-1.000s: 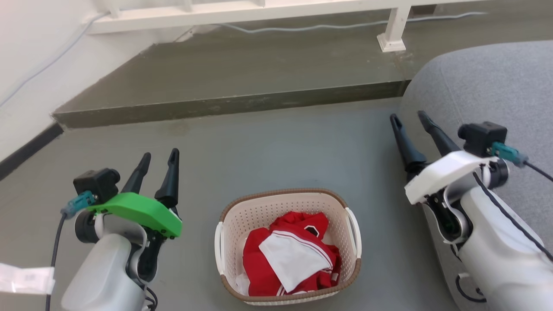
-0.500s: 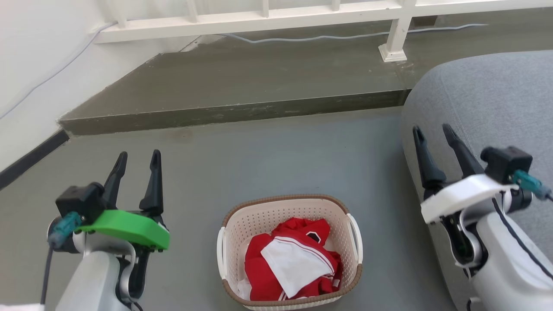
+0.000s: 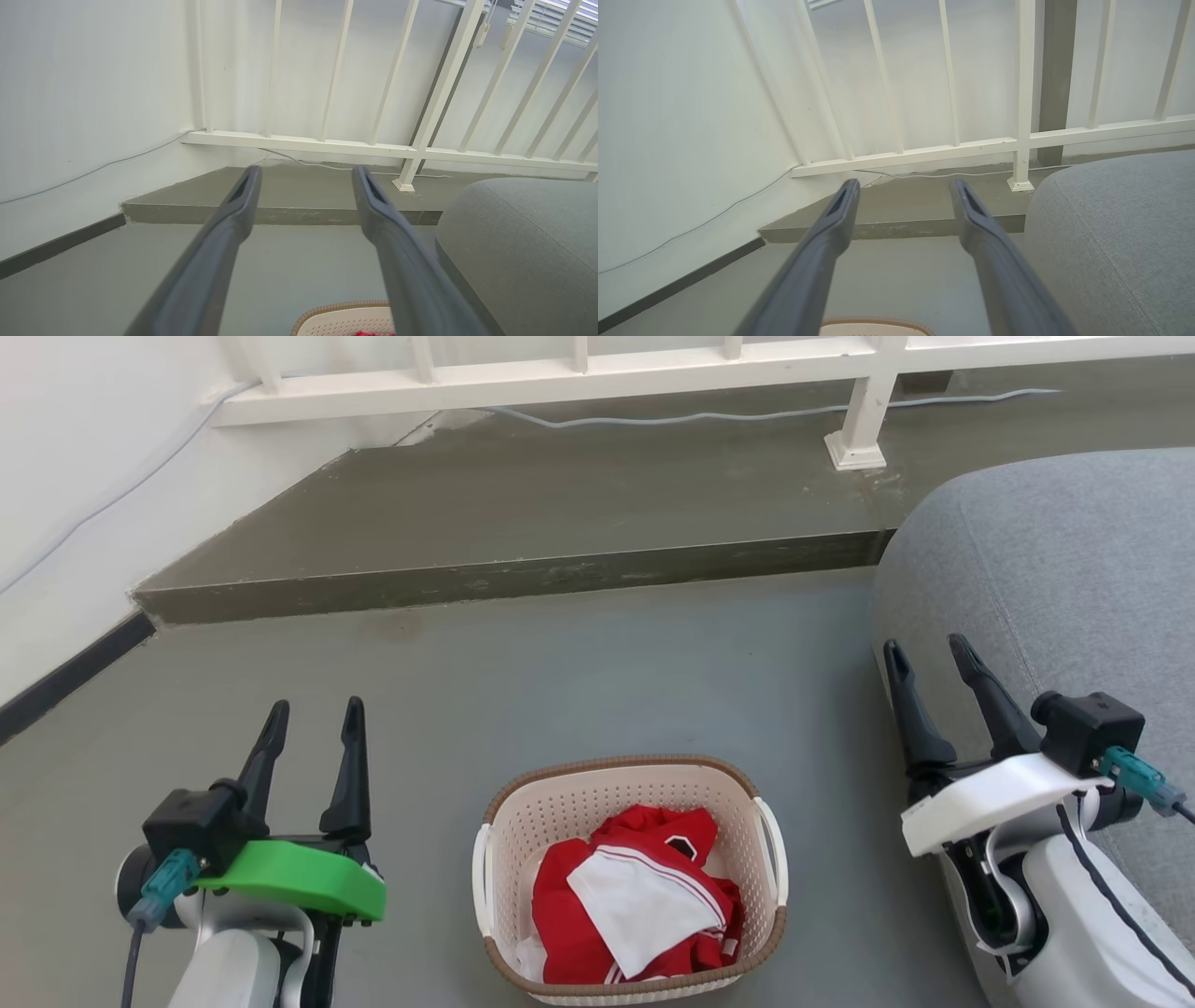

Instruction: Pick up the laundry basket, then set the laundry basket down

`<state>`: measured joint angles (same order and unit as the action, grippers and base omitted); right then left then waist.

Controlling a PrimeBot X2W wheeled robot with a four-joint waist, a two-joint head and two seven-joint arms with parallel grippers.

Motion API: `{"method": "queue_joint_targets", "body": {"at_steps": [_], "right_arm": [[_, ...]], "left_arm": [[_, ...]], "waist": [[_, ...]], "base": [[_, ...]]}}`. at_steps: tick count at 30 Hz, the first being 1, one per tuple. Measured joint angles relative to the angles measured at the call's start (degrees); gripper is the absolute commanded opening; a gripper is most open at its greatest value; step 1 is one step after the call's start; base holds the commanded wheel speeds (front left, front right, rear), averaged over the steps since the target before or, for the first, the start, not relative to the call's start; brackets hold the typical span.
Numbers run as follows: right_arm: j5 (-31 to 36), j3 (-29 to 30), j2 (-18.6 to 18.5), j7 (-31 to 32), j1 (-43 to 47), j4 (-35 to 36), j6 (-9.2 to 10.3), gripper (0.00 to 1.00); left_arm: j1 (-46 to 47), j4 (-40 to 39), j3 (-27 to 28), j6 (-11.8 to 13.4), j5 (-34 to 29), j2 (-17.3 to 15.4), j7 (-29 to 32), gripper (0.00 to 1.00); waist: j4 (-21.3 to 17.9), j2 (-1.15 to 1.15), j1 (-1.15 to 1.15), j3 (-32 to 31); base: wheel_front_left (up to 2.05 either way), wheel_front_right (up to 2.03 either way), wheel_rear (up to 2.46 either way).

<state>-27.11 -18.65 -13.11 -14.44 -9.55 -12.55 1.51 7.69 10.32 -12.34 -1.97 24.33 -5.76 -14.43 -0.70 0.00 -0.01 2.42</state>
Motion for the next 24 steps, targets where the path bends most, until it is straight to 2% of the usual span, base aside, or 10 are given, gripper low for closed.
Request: {"method": "queue_joint_targets", "body": {"at_steps": [20,24], "right_arm": [[2.6,2.7,0.9,0.0,3.5,2.4,-1.53,1.00],[3.0,3.0,1.4,0.0,4.1,2.5,-2.01,1.00]], "left_arm": [[-3.9,-3.5,3.8,0.4,-1.9,2.3,0.0,1.00],[-4.3,-3.7,4.4,-0.3,-2.1,2.6,0.0,1.00]], "waist": [[0.1,0.00,0.00,0.8],[0.1,0.00,0.00,0.9]], "base": [[0.00,0.00,0.00],[0.00,0.00,0.00]]}}
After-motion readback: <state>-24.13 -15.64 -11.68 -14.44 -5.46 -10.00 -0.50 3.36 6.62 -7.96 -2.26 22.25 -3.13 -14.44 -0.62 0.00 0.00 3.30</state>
